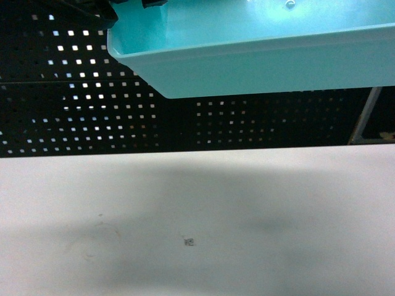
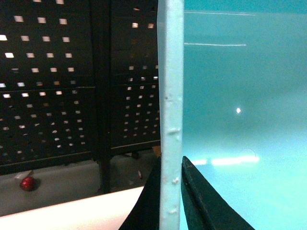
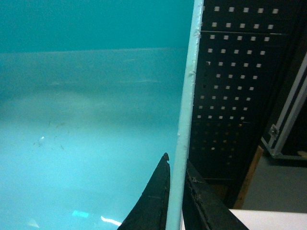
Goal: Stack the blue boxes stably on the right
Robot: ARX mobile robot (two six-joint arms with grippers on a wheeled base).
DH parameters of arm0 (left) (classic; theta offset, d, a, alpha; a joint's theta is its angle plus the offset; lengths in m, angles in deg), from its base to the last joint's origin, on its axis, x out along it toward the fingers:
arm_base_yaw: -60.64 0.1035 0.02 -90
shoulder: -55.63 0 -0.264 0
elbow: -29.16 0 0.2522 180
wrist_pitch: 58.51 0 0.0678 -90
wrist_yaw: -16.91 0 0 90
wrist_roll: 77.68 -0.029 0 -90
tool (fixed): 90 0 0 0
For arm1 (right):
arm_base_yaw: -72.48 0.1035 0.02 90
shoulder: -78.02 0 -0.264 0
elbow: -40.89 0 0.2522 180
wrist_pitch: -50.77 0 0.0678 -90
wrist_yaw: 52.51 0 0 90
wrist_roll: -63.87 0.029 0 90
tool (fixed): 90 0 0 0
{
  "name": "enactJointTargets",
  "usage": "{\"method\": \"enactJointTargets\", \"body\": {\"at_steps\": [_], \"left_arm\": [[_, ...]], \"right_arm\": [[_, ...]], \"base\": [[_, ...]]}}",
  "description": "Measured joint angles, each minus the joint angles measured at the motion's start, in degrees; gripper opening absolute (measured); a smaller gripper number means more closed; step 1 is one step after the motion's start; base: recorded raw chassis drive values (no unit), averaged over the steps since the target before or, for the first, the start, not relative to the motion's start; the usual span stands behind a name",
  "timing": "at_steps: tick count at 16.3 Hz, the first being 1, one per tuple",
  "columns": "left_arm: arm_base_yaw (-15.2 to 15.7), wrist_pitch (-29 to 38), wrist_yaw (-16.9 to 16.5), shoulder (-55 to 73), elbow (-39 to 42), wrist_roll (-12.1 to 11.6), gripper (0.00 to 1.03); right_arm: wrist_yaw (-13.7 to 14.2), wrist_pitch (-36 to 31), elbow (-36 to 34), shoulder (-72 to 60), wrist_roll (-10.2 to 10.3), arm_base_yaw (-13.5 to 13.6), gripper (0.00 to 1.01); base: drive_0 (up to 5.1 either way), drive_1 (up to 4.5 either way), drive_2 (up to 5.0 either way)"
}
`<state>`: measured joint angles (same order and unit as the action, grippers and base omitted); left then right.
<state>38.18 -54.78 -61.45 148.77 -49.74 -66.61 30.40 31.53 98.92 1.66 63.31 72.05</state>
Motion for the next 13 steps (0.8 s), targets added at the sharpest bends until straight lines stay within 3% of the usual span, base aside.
{"method": "enactJointTargets", "body": {"at_steps": [13], "left_arm": [[0.0, 0.1, 0.1, 0.0, 0.0, -0.4, 0.08]], "right_arm": [[0.0, -0.1, 0.0, 0.0, 0.0, 0.0, 0.07]], "base": [[0.0, 0.00, 0.0]]}}
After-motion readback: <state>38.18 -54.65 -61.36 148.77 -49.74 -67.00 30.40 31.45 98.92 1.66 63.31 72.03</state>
